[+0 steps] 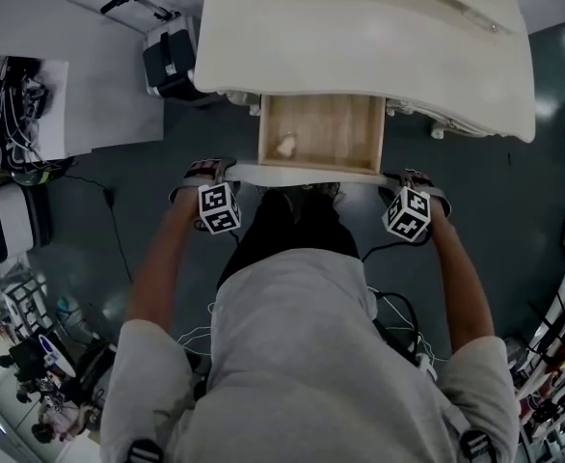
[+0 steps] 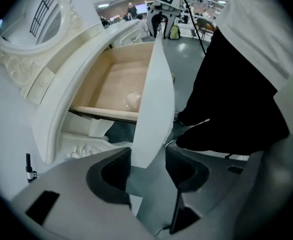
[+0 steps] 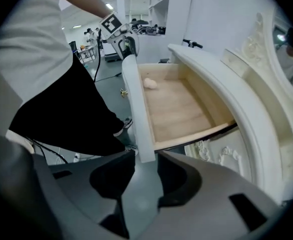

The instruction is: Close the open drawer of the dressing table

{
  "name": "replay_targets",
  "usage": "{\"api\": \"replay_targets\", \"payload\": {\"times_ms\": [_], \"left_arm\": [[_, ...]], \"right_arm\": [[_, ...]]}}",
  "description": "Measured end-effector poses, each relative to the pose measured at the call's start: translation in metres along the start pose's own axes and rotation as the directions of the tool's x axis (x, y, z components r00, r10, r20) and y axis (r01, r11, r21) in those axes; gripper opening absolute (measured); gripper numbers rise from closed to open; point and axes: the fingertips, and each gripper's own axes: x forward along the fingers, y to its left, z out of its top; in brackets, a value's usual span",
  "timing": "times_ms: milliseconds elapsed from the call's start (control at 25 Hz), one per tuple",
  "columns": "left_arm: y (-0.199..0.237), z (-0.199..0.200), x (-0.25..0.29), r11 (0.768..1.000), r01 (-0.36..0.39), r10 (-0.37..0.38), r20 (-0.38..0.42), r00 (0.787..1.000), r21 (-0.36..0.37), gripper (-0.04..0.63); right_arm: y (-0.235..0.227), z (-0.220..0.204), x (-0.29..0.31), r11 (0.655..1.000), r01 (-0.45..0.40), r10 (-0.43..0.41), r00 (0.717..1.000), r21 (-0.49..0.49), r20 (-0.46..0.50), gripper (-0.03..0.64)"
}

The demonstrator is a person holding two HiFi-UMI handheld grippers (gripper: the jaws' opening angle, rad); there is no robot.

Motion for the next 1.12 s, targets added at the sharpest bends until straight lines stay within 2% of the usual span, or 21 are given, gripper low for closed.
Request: {"api": "replay_targets", "payload": {"times_ms": [80, 480, 600, 920, 1120], "left_arm": [[0.001, 0.001, 0.001, 1.0, -0.003, 0.003, -0.022, 1.0, 0.003, 0.187], [0.0, 0.001, 0.001, 0.997, -0.033, 0.03, -0.046, 0.998, -0.063, 0.187], [0.008, 0.001, 0.003, 0.996, -0.065, 0.062, -0.057, 0.996, -0.055, 0.187], [0.014, 0.0, 0.002, 0.996, -0.071, 0.068, -0.045, 0.997, -0.061, 0.187], [0.018, 0.001, 0.003, 0.996, -0.063, 0.06, -0.042, 0.997, -0.062, 0.187]], "right_arm": [[0.0, 0.0, 0.002, 0.999, -0.003, 0.002, 1.0, 0.041, 0.015, 0.123], [0.0, 0.0, 0.001, 0.999, -0.037, 0.036, 0.998, 0.015, 0.059, 0.103], [-0.005, 0.001, 0.001, 0.999, -0.025, 0.023, 0.997, 0.024, 0.076, 0.103], [-0.012, 0.005, 0.002, 0.999, 0.02, -0.024, 0.997, 0.05, 0.08, 0.104], [-0.017, 0.004, 0.002, 0.998, 0.019, -0.023, 0.998, 0.054, 0.061, 0.104]]}}
